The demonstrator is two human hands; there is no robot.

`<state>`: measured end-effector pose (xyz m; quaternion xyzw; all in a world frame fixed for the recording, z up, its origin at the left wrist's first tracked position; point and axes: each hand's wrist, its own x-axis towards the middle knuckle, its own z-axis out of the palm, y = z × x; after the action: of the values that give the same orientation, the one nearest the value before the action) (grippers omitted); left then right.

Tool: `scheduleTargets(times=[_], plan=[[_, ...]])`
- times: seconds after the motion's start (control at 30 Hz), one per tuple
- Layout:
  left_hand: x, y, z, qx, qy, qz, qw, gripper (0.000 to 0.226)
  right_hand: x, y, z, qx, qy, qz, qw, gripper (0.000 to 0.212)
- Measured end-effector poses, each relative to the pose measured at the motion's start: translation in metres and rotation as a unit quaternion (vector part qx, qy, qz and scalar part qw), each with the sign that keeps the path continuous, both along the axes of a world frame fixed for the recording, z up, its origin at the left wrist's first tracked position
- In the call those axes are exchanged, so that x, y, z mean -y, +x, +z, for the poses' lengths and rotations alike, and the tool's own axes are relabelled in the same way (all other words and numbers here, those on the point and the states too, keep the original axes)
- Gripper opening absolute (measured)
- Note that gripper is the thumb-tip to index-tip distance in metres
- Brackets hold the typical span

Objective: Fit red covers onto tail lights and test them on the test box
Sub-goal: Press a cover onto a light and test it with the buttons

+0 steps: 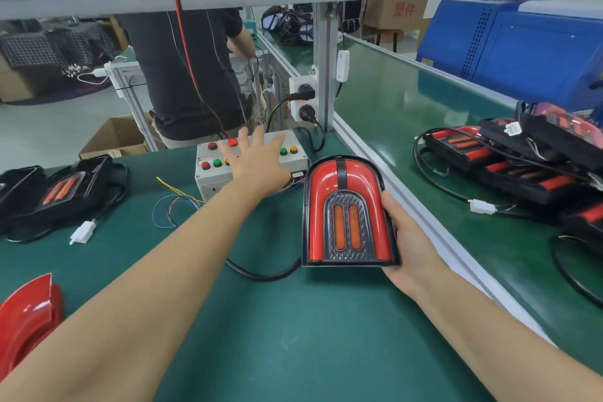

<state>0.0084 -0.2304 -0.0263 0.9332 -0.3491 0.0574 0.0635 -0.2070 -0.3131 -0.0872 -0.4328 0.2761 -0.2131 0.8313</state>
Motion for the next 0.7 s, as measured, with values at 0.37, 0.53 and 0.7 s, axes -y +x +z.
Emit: scheduleTargets(times=[0.37,0.53,0.7], plan=[[-0.111,0.022,0.032,-0.057,-0.060,-0.118,0.990,0.028,0.008,0.009,0.014,-0.138,-0.097,0.009,0.986,0.035],[-0.145,0.038,-0.010,-0.065,0.116,-0.144,0.980,0.058,0.016,0.017,0.028,-0.258,-0.211,0.032,0.942,0.030],[-0.151,0.049,-0.030,0.079,0.130,-0.124,0.981,0.057,0.008,0.014,0.040,-0.351,-0.399,0.006,0.847,0.054]])
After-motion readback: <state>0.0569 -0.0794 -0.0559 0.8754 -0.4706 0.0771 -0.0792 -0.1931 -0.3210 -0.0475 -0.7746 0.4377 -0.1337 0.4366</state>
